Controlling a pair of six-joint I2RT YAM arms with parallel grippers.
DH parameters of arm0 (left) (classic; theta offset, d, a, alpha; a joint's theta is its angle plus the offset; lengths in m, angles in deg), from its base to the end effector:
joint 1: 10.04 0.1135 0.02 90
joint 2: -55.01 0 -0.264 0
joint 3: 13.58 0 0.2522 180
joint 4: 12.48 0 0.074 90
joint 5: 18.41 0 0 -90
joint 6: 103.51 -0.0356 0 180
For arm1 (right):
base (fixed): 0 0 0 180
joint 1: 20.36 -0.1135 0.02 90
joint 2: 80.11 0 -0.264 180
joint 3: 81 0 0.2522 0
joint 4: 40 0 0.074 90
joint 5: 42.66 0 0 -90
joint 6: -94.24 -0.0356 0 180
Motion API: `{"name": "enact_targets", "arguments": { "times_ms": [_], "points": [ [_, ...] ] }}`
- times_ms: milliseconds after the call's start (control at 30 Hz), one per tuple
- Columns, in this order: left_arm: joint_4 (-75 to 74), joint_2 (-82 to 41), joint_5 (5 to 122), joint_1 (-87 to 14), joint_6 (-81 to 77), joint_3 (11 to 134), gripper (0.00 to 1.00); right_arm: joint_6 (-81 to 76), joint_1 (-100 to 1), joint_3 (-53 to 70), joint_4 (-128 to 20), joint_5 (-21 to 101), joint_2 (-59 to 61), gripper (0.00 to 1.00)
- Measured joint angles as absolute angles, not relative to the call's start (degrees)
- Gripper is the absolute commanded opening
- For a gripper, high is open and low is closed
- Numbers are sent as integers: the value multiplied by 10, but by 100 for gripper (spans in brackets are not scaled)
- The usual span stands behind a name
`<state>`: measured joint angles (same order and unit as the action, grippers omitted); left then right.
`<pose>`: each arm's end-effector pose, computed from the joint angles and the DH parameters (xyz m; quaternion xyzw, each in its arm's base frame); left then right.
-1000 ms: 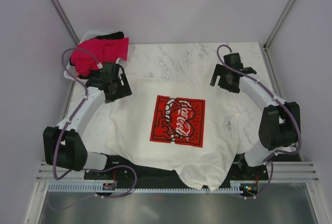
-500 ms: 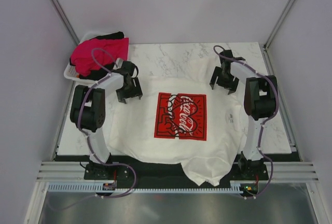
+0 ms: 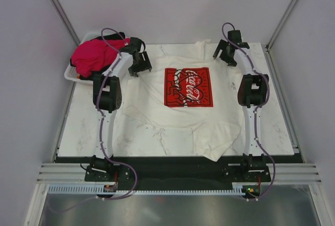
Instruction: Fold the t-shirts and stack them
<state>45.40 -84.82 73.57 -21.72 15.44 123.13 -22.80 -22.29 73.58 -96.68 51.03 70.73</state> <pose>0.5160 -0.1054 0.1742 -0.1496 0.9564 -0.0712 0.2406 0.5680 0.0168 0.1712 0.2160 0.9228 0.0499 0.3152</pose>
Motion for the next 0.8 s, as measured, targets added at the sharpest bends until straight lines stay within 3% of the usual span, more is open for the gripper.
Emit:
{"name": "enact_targets", "arguments": {
  "times_ms": [133, 333, 500, 600, 800],
  "points": [
    [477, -839, 722, -213, 162, 1234, 84, -223, -216, 716, -911, 470, 701, 98],
    [497, -665, 729, -214, 178, 1052, 84, -218, -227, 565, -912, 471, 557, 98],
    [471, -420, 761, -217, 189, 863, 81, -221, -254, 335, -913, 543, 265, 98],
    [450, -321, 774, -217, 192, 770, 72, -241, -271, 193, -903, 545, 82, 98],
    [438, -343, 782, -221, 194, 668, 65, -282, -342, -107, -906, 478, -128, 98]
  ]
}}
